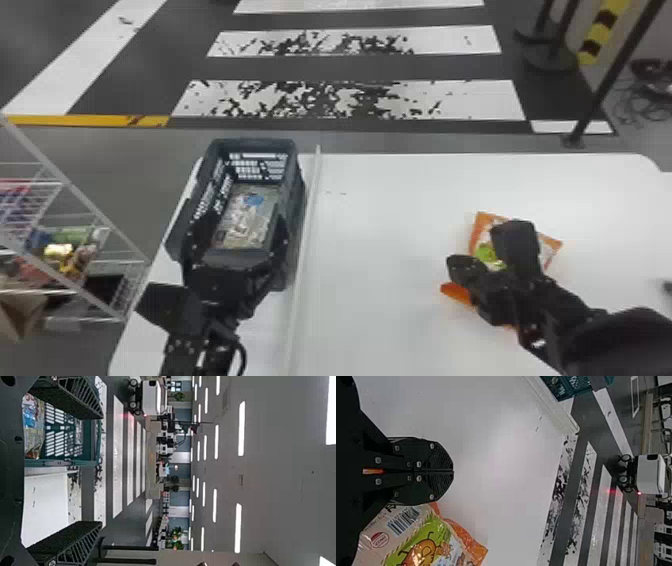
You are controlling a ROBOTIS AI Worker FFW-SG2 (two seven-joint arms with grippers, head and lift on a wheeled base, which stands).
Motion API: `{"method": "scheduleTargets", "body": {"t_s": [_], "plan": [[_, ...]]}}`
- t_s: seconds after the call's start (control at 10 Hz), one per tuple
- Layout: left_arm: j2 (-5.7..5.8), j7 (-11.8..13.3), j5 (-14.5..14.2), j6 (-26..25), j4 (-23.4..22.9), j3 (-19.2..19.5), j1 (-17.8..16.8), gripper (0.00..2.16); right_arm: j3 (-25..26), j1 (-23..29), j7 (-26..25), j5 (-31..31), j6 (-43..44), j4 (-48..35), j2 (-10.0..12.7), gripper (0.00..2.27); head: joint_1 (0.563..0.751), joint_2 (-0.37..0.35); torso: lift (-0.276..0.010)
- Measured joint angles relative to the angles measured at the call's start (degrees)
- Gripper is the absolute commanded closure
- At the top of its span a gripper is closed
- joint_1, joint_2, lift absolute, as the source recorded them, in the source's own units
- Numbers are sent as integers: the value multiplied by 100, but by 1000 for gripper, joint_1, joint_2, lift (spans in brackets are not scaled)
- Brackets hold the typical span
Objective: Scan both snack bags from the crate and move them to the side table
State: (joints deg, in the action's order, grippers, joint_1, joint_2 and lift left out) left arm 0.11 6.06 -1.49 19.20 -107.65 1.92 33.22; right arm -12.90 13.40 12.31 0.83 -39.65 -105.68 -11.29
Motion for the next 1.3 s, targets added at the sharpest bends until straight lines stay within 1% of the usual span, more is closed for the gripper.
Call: {"method": "scheduleTargets", "body": {"t_s": [0.5,0.8,1.0,1.3], "plan": [[4,0,0,41,82,2,-26,39,-11,-99,150,-322,-243,385,-9,2047,695,104,-29],[-3,0,0,52,102,2,-35,39,110,-75,157,-334,-216,387,-14,2047,695,87,-29],[-6,3,1,53,104,1,-35,39,43,-107,193,-311,-103,375,-9,2047,695,95,-29],[-11,9,9,53,85,-3,-25,39,-148,-482,192,-351,-98,510,45,2047,695,119,-29]]}}
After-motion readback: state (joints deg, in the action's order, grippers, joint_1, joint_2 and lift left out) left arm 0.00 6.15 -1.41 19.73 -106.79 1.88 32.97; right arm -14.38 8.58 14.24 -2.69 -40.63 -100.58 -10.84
